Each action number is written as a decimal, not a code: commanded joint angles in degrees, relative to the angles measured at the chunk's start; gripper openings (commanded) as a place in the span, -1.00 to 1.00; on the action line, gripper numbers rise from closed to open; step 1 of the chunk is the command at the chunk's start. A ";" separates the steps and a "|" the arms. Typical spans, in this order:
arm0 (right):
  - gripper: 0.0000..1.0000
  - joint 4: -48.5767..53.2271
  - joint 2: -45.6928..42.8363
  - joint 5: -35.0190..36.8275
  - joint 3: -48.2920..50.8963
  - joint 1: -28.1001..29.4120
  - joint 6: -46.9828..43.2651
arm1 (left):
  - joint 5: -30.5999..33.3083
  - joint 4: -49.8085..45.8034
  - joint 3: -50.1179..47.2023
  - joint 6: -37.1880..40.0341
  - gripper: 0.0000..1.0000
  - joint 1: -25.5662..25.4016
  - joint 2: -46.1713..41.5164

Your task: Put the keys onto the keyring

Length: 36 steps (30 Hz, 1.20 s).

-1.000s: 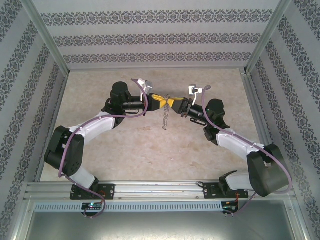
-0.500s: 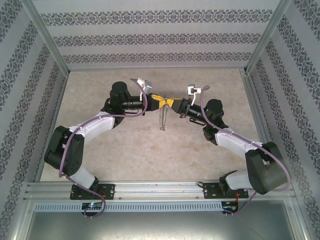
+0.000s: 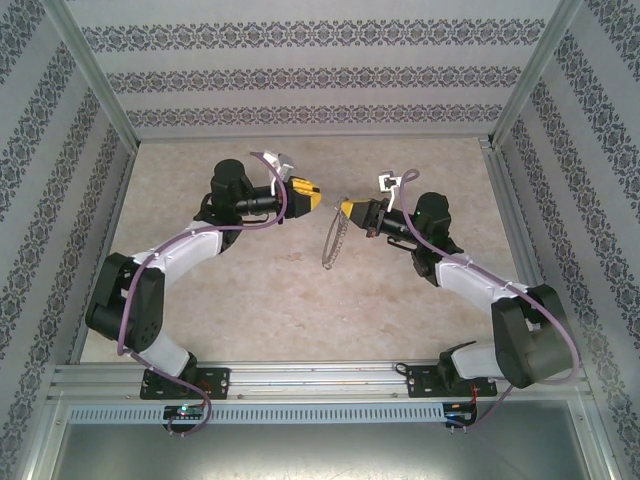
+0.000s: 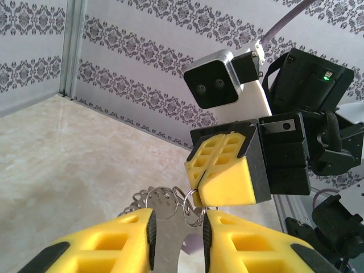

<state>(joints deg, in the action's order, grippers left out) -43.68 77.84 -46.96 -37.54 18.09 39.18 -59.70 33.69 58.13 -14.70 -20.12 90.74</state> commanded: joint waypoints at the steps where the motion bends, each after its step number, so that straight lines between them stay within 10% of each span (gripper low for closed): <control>1: -1.00 0.79 0.81 -6.03 -3.94 -0.80 -5.50 | -0.80 -4.53 3.20 3.24 -0.39 0.41 -1.81; 16: -1.00 11.58 6.75 -17.26 -13.84 -2.35 -12.95 | -9.39 -27.60 13.83 11.05 -0.30 0.35 2.19; 36: -1.00 11.36 7.93 -17.50 -15.07 -1.86 -12.51 | -10.29 -32.29 16.41 12.42 -0.31 -0.75 4.99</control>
<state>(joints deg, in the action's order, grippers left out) -30.20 85.58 -62.67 -50.92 16.23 28.05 -68.14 2.74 72.71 -3.60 -20.29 95.33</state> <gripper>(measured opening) 0.056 0.345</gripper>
